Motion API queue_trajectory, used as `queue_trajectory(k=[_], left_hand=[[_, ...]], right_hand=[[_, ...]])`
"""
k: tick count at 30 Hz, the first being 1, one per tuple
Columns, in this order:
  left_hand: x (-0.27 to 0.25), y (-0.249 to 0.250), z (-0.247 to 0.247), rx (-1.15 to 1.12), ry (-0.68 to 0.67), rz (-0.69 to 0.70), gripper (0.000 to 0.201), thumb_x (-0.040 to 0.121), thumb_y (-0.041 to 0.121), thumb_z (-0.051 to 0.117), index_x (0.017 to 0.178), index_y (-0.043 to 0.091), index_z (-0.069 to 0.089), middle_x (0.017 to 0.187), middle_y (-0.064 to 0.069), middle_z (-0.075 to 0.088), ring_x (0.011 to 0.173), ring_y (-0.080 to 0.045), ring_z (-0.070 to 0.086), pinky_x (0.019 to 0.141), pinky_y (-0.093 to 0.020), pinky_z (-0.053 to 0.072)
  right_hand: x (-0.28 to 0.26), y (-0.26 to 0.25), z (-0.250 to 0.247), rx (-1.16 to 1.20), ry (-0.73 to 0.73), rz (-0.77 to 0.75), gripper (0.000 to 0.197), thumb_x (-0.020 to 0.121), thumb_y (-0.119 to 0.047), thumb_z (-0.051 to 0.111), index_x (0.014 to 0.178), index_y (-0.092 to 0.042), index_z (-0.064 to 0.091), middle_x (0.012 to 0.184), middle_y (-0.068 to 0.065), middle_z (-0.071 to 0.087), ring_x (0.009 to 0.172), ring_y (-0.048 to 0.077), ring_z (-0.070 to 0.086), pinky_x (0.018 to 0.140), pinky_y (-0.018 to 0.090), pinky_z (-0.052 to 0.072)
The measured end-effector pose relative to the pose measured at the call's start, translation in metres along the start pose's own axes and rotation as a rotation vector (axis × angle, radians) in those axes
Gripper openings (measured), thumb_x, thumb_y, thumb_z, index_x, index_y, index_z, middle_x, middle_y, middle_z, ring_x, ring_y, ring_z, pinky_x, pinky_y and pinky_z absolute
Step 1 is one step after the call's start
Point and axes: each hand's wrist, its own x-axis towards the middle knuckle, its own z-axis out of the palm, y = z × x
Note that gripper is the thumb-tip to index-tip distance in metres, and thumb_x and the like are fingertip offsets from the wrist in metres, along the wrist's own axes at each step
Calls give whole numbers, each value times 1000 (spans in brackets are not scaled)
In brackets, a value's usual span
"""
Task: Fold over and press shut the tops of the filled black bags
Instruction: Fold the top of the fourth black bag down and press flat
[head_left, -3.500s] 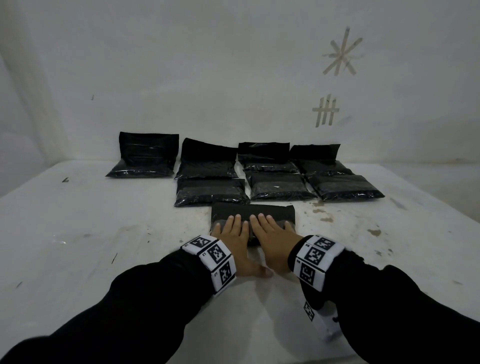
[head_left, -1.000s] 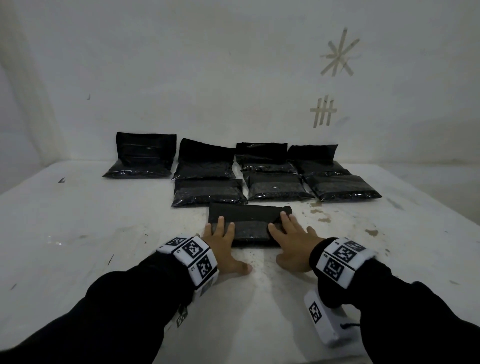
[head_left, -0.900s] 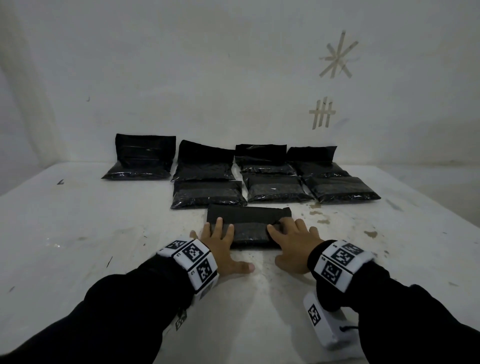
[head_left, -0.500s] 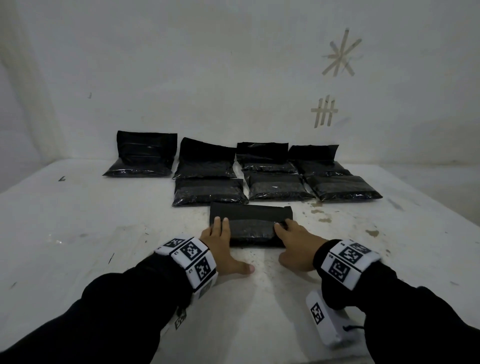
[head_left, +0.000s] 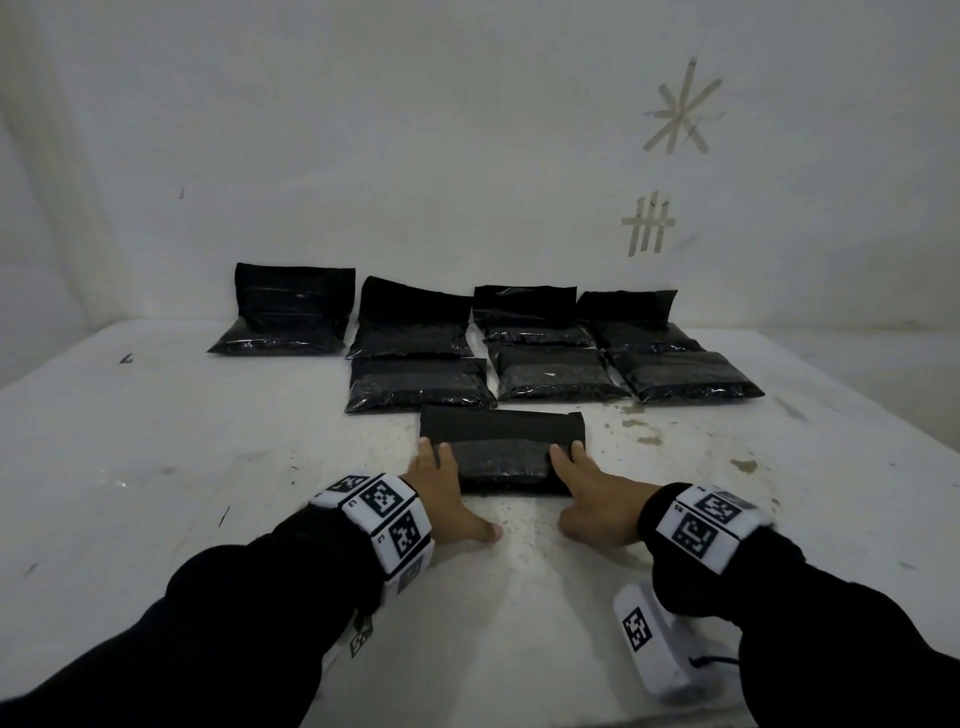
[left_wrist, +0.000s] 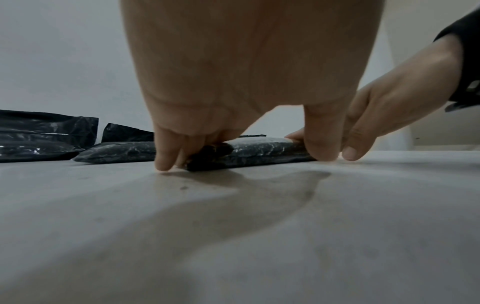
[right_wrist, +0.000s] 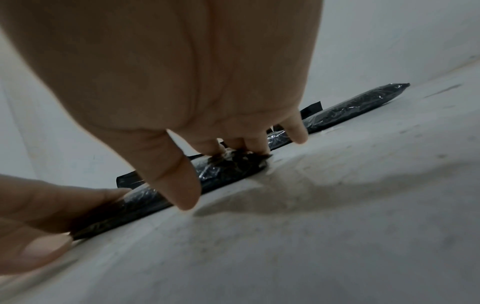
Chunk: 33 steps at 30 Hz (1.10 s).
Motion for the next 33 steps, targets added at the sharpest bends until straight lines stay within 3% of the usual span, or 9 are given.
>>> queue_trajectory(k=[5, 9, 13, 15, 23, 25, 28, 30, 33], left_hand=[[0, 1, 1, 63, 16, 0, 113, 82, 61, 56, 148, 4, -18, 154, -17, -23, 146, -29, -4, 119, -40, 11], [-1, 1, -1, 22, 1, 2, 112, 84, 55, 58, 146, 4, -20, 154, -17, -24, 147, -29, 0, 119, -39, 14], [-2, 3, -1, -10, 2, 7, 113, 84, 51, 61, 146, 5, -22, 154, -17, -25, 147, -29, 0, 119, -39, 14], [-3, 2, 0, -18, 7, 9, 113, 83, 50, 62, 147, 8, -22, 154, -16, -25, 147, -29, 0, 119, -40, 15], [-3, 2, 2, 40, 26, 11, 111, 83, 52, 62, 148, 9, -18, 154, -15, -24, 147, -29, 1, 118, -40, 15], [1, 1, 5, 78, 51, -1, 112, 82, 58, 59, 149, 9, -16, 155, -15, -22, 147, -29, -1, 119, -41, 12], [6, 0, 10, 269, 142, -10, 119, 73, 80, 44, 150, 6, -9, 155, -15, -21, 146, -28, -12, 117, -50, 1], [9, 3, 11, 366, 203, 16, 123, 70, 86, 37, 149, 2, -5, 156, -14, -19, 145, -28, -14, 116, -52, -2], [11, 6, 11, 307, 204, 11, 120, 74, 80, 44, 149, 2, -9, 157, -15, -11, 147, -28, -2, 118, -47, 9]], right_hand=[[-1, -3, 1, -99, 4, 17, 77, 96, -19, 39, 149, -20, -17, 156, 8, -22, 147, 25, 1, 118, 48, 8], [-1, -3, 0, -89, 2, 13, 76, 96, -16, 38, 149, -19, -16, 156, 8, -22, 147, 25, 9, 117, 41, 20], [-2, -5, 0, -116, 6, 31, 76, 95, -16, 37, 150, -21, -15, 157, 6, -21, 147, 23, 0, 117, 50, 5], [-1, -6, 0, -139, 0, 34, 75, 95, -16, 36, 150, -20, -16, 157, 7, -22, 147, 23, -2, 116, 51, 3], [-3, -3, -3, -116, -16, 23, 76, 95, -16, 36, 149, -23, -16, 157, 3, -21, 143, 28, 21, 116, 45, 21], [0, -4, -1, -200, 3, 41, 73, 96, -19, 35, 150, -22, -14, 158, 5, -19, 145, 27, 14, 116, 49, 11], [6, -12, 2, -338, 114, 52, 67, 98, -25, 36, 152, -15, -2, 157, 9, -19, 147, 25, -10, 115, 54, -1], [10, -15, 1, -338, 160, 25, 63, 99, -23, 36, 151, -8, 3, 157, 11, -17, 146, 26, -12, 117, 50, 2], [13, -16, -2, -223, 143, -26, 71, 99, -19, 37, 150, -15, -13, 159, 13, -6, 147, 26, 4, 118, 42, 17]])
